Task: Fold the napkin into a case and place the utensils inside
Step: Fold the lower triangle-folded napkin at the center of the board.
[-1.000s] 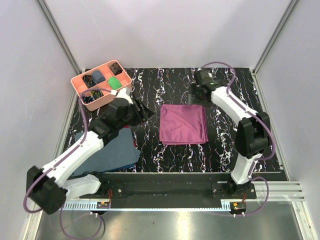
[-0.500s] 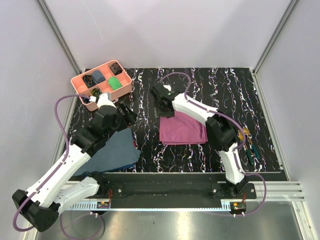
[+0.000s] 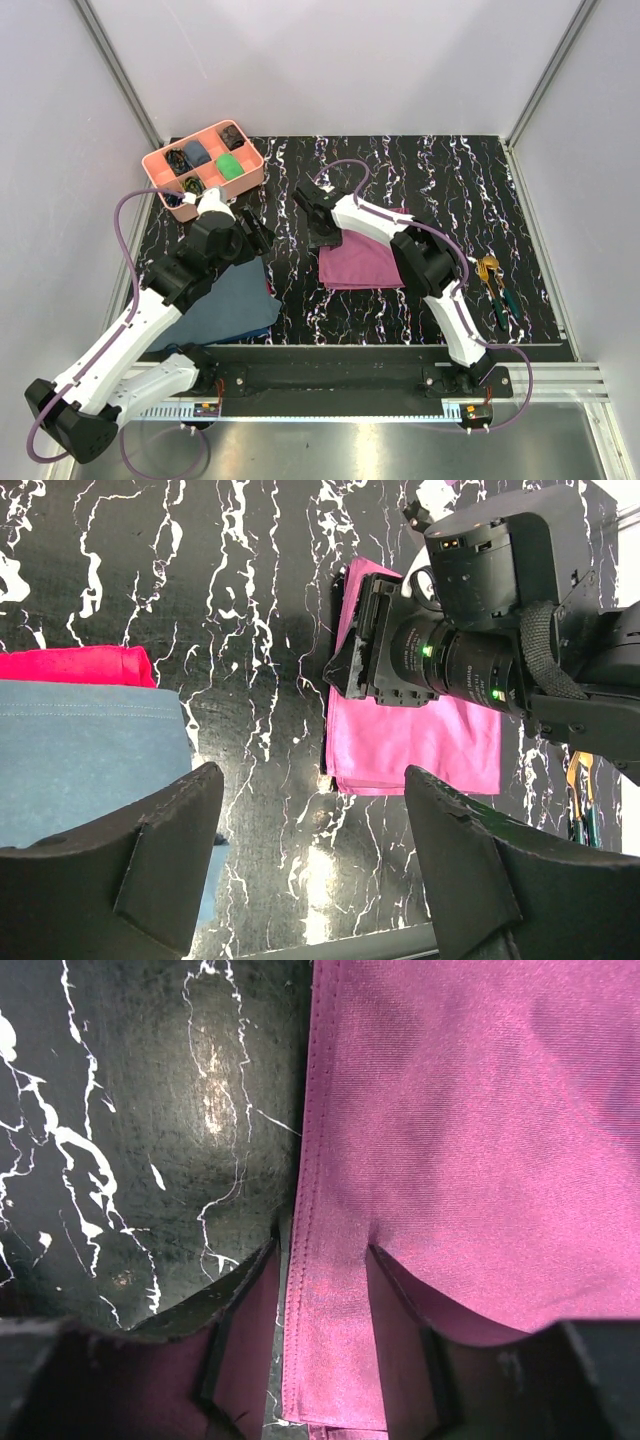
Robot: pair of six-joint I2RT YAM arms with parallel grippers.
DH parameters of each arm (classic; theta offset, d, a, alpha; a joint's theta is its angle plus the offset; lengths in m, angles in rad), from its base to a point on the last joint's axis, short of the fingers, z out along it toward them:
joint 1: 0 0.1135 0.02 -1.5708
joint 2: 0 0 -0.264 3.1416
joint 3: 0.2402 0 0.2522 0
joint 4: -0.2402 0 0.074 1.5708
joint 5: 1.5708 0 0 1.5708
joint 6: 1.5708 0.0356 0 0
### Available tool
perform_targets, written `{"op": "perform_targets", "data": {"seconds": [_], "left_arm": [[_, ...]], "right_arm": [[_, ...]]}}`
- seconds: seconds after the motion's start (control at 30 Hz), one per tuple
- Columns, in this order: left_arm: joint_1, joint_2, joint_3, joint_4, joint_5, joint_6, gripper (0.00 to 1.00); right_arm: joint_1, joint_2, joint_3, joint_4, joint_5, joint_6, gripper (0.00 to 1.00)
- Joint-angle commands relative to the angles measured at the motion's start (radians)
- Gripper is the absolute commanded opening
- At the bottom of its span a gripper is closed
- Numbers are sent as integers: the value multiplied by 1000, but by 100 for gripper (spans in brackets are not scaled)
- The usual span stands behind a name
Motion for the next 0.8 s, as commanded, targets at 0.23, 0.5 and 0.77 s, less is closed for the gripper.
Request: {"op": "perform_targets", "data": {"seconds": [0.23,0.5,0.77], "left_arm": [[28,-7,1,22,28,19,77],[48,22,1,26,66,20,79],[147,100,8,97,303,60,76]], "right_arm": [[33,85,-7,-15,111,71,31],[38,42,-5,4,76,41,8],[-6,-165,-155,202,-298,-29,0]]}}
